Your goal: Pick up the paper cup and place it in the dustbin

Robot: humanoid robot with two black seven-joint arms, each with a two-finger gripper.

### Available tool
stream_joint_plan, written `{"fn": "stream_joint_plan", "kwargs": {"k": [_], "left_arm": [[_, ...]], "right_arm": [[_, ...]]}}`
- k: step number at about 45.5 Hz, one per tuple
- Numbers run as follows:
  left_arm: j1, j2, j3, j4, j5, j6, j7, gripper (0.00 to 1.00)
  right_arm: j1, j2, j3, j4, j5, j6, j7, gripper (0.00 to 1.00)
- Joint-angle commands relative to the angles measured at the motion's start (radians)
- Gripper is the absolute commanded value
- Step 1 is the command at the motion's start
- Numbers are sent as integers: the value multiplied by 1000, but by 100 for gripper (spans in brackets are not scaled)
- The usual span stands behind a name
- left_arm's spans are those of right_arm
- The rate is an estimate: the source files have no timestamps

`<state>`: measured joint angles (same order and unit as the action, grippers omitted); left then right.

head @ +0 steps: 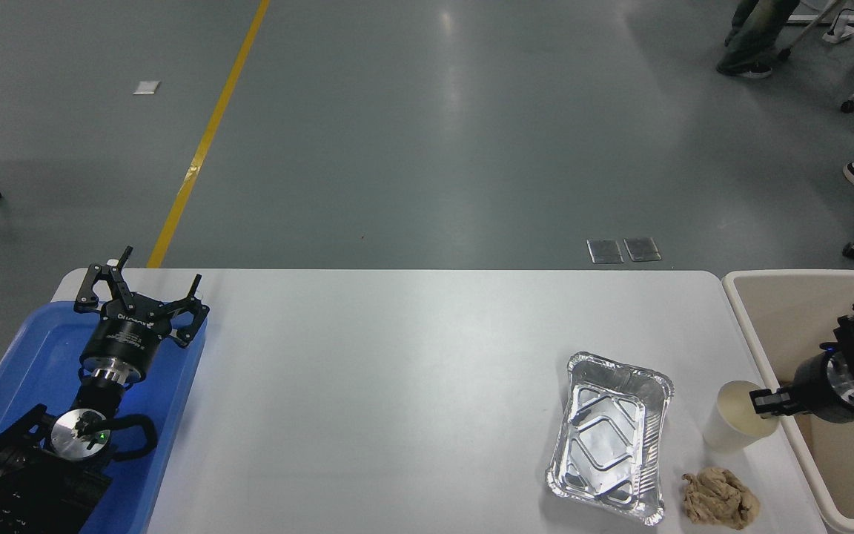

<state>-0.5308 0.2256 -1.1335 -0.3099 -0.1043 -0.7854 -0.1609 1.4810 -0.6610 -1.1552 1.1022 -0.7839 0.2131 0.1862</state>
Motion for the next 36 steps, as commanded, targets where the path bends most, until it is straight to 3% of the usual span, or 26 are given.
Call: {"fn": "stream_joint_plan", "kwargs": {"k": [1,18,36], "left_arm": [[0,1,1,-2,0,0,3,99],[-2,3,1,-2,0,0,3,99],[0,5,0,-2,2,0,3,99]], "right_arm": [[257,-69,-181,128,-26,6,-1,0],[1027,20,-575,498,-23,133,16,0],[1111,30,-595,505,-15,183,10,0]]}}
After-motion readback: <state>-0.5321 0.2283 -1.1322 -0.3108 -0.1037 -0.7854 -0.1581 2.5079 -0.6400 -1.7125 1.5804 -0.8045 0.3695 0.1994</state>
